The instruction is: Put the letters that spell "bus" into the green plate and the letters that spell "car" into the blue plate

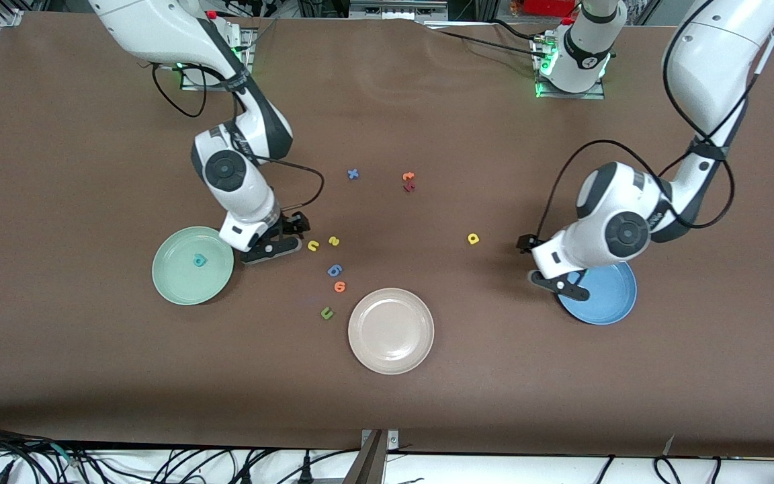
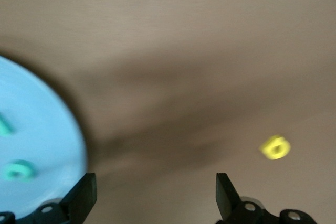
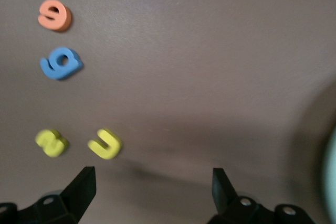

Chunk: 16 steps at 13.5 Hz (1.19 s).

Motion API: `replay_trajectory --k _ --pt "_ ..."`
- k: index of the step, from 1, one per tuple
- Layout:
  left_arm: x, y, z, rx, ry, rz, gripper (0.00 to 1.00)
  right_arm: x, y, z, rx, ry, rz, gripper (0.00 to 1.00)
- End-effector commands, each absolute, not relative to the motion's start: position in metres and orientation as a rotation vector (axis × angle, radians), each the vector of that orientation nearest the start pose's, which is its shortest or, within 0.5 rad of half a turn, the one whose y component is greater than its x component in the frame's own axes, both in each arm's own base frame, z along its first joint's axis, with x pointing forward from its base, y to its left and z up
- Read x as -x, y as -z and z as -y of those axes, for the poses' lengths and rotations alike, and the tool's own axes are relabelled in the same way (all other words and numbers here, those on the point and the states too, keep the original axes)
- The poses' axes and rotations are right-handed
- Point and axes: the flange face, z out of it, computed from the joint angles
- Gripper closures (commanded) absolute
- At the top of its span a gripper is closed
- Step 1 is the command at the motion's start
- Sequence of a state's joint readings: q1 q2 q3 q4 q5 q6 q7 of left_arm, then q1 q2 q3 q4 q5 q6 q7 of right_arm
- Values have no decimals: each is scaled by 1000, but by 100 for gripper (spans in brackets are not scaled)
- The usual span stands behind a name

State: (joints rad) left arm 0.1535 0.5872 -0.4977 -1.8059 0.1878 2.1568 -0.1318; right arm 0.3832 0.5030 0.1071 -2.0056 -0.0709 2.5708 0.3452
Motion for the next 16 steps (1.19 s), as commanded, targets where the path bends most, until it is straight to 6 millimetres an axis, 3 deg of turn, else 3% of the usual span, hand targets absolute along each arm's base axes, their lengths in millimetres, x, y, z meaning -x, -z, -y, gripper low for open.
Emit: replay_trajectory --k 1,4,7,10,12,13,14,16 --pt "-588 -234 251 3194 -267 -277 0 -537 -201 -301 3075 92 -65 8" --pt "-573 -215 285 3185 -229 -229 0 -534 -186 -310 3033 130 -213 8" --pt "-553 -193 316 3085 -160 -193 0 -531 -171 -318 2996 170 -251 17" --pt "-544 -168 318 3064 -197 -173 0 -529 -166 -321 2994 168 -259 26" --pt "-541 -164 314 3062 -212 -158 0 -529 -166 -321 2999 173 -247 59" --pt "-537 -162 314 3058 -225 -161 2 -529 -167 -321 2999 178 -240 80" --pt "-538 -163 313 3061 -219 -159 7 -529 -167 -321 3000 179 -233 95" --pt "-539 -161 312 3075 -202 -158 18 -530 -169 -321 3002 183 -216 100"
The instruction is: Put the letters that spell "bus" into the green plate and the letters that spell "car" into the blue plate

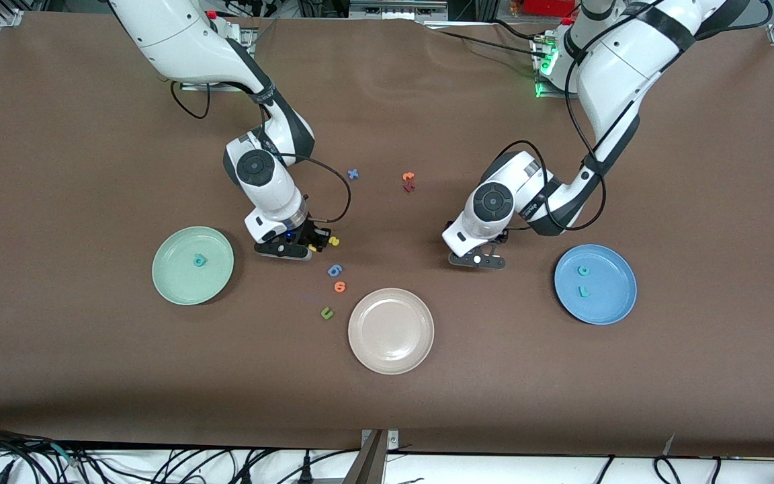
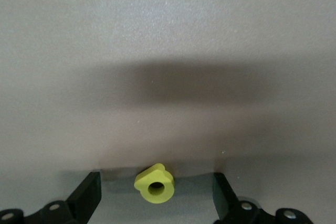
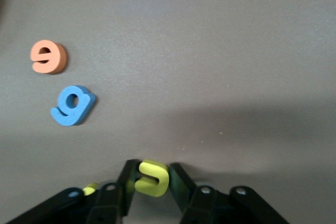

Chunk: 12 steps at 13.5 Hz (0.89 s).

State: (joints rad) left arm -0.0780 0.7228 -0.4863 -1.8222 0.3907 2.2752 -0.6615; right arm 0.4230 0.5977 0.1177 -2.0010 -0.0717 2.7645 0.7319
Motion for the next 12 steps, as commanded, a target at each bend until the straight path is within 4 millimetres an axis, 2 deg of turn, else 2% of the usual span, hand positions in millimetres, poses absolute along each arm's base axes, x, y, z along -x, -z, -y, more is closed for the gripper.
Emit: replay_trajectory --k 1,2,3,5,7,9,12 --pt "-537 -160 313 3072 -210 -160 35 -534 -174 -317 3003 198 -205 100" --pt "-538 -160 311 3073 -209 -152 55 -537 -178 -313 3009 201 -178 100" --pt "-538 -161 311 3074 -210 -151 68 -541 -183 -305 3031 190 -134 100" --pt "-537 -161 310 3075 -216 -141 81 -554 -199 -282 3094 137 -3 100" --pt "-536 -162 308 3074 -217 -130 84 -567 -220 -257 3132 91 89 100" --pt "-539 -165 304 3072 -218 -119 84 -578 -230 -226 3165 45 197 100" --pt "-554 -195 289 3054 -197 -88 84 -596 -239 -165 3194 18 399 100"
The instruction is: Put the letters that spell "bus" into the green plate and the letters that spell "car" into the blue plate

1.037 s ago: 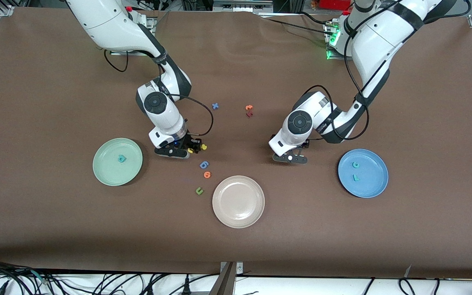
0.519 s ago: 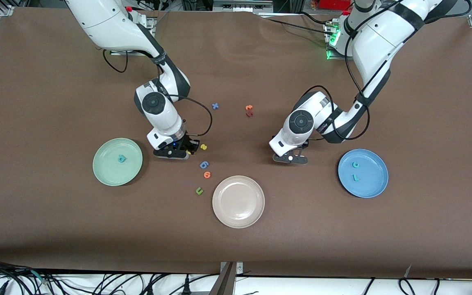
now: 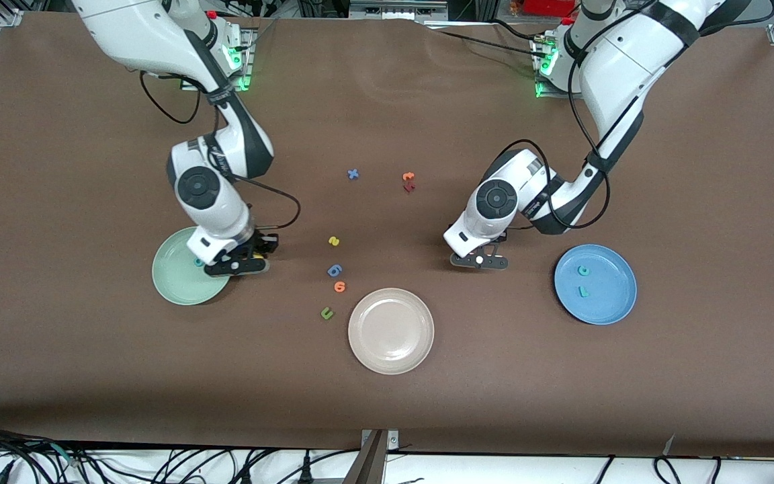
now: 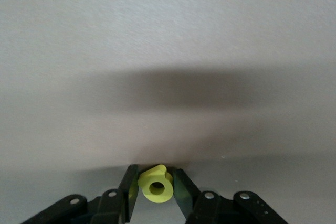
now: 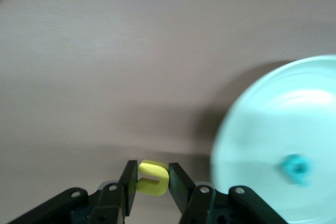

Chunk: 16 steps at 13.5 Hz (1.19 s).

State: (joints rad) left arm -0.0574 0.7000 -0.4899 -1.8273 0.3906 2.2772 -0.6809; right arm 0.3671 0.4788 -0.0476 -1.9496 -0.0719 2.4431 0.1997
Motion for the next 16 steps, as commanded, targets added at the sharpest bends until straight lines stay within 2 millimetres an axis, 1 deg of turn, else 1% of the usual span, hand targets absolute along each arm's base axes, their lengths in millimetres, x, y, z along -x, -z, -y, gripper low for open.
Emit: replay_trajectory --k 1,3,4,5,6,7,8,9,10,11,12,13,15,16 --pt "-557 -205 284 3046 -196 -76 84 -599 -240 -151 3195 14 470 100" --pt "-565 -224 272 3044 -186 -44 84 -604 -240 -127 3198 -3 544 100" --pt "-570 -232 266 3042 -182 -26 84 -607 -238 -111 3205 -11 567 100" --pt "-574 -239 259 3031 -188 -46 84 -608 -237 -104 3205 -18 590 100" --pt "-580 -250 250 3024 -183 -79 83 -608 -236 -101 3207 -21 589 57" --pt "-587 -256 232 3009 -197 -99 82 -608 -236 -101 3207 -21 589 22" --pt "-592 -263 214 2992 -207 -125 82 -608 -236 -101 3207 -21 589 5" --pt "-599 -263 190 2985 -224 -147 82 -608 -236 -101 3207 -21 586 0" --pt "-606 -263 164 2990 -236 -186 81 -608 -237 -102 3208 -20 581 0" --pt "-611 -259 148 2992 -253 -268 81 -606 -239 -109 3204 -17 567 0" --pt "-615 -252 132 2990 -260 -316 81 -602 -239 -126 3195 -11 502 0" --pt "-621 -246 109 2973 -264 -329 81 -596 -240 -152 3177 -4 405 0" --pt "-629 -241 103 2972 -249 -347 81 -582 -238 -207 3150 20 211 0" --pt "-629 -240 103 2973 -251 -349 74 -577 -238 -229 3131 47 122 0"
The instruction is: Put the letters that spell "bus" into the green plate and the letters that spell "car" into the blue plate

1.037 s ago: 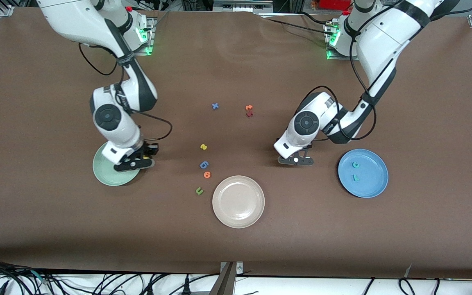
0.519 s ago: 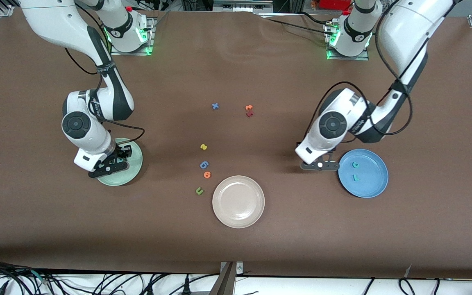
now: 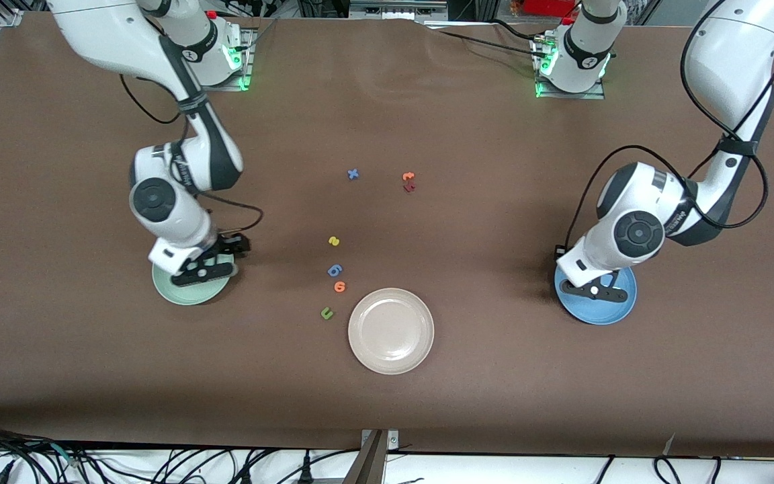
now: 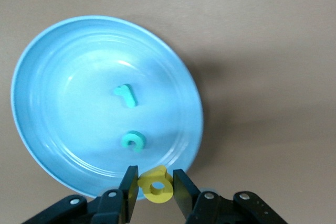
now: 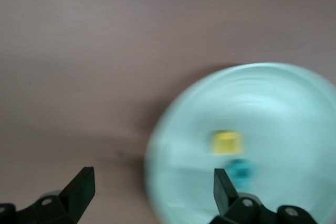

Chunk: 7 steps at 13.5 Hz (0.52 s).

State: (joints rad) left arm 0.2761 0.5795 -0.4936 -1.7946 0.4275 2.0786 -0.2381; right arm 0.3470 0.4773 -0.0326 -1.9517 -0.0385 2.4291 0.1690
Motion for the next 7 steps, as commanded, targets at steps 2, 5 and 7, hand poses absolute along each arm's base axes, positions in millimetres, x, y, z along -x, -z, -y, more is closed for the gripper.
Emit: replay_trajectory --k 2,5,7 --pt "-631 -240 103 2977 -247 -343 1 -562 -230 -270 3092 59 -20 0" --pt "-631 -241 101 2978 -248 -341 0 -537 -214 -323 3024 84 -222 0" --pt "-633 -249 103 2989 -233 -325 0 -530 -205 -340 2976 111 -368 1"
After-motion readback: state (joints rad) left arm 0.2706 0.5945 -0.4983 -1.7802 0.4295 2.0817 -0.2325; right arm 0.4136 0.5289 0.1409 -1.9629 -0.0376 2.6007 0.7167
